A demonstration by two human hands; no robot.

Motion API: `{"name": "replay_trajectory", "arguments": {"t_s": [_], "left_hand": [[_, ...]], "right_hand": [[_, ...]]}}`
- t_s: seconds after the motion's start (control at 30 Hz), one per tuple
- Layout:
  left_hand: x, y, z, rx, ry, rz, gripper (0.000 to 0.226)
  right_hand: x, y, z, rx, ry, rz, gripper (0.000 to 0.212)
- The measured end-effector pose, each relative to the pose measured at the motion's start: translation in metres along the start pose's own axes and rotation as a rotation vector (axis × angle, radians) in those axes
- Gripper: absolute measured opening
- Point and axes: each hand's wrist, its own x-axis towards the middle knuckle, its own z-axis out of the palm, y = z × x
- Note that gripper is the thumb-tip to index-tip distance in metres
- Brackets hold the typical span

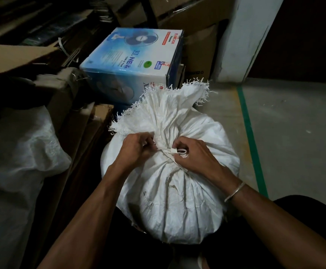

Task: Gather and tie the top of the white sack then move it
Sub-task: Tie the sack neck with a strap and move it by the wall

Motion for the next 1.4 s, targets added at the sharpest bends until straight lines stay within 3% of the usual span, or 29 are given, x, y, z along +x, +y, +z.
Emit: {"name": "replay_trajectory", "arguments": {"t_s": [0.13,0.27,0.4,0.57,0.63,0.77,0.87,0.97,1.07,1.13,1.2,1.27,1.4], "left_hand": [[0.0,0.0,0.002,-0.012,-0.015,0.01,0.007],[-0.004,0.004,0.006,0.125,0.038,0.115,0.02],[-0.001,0.004,0.009,0.145,0.079,0.138,0.006],[0.001,0.005,0.008,0.193,0.081,0.167,0.005],[-0.003,0.008,0.006,0.107,0.142,0.11,0.011],[-0.011,0.024,0.012,-0.029,0.495,-0.217,0.048],[-0.002,0.034,0.026,-0.063,0.497,-0.318,0.079],[0.006,0.026,0.038,-0.085,0.4,-0.309,0.076],[0.004,0.021,0.026,-0.143,0.436,-0.29,0.07],[0.001,0.017,0.011,-0.11,0.507,-0.274,0.07],[-0.005,0.013,0.003,0.025,0.566,-0.194,0.075],[-0.01,0.011,0.006,0.083,0.504,-0.199,0.086],[-0.009,0.004,0.024,0.014,0.084,-0.336,0.115]], "right_hand": [[-0.001,0.004,-0.001,0.011,0.003,0.018,0.015],[0.0,0.002,-0.004,0.016,0.034,0.021,0.014],[0.001,0.005,-0.006,0.052,0.046,0.034,0.013],[-0.001,0.005,-0.003,0.047,0.045,0.062,0.017],[0.0,0.004,-0.009,0.05,0.043,0.075,0.028],[0.006,0.001,-0.021,0.106,0.162,0.165,0.045],[0.007,-0.007,-0.012,0.036,0.115,0.156,0.036],[0.001,-0.002,0.006,-0.044,0.082,0.165,0.023],[0.003,0.005,-0.004,0.101,0.088,0.194,0.027],[0.006,0.006,-0.022,0.145,0.173,0.183,0.031],[0.007,0.007,-0.031,0.018,0.311,0.114,0.036],[0.005,0.007,-0.024,-0.102,0.325,0.02,0.053],[-0.002,0.028,0.018,-0.314,-0.057,0.075,0.074]]}}
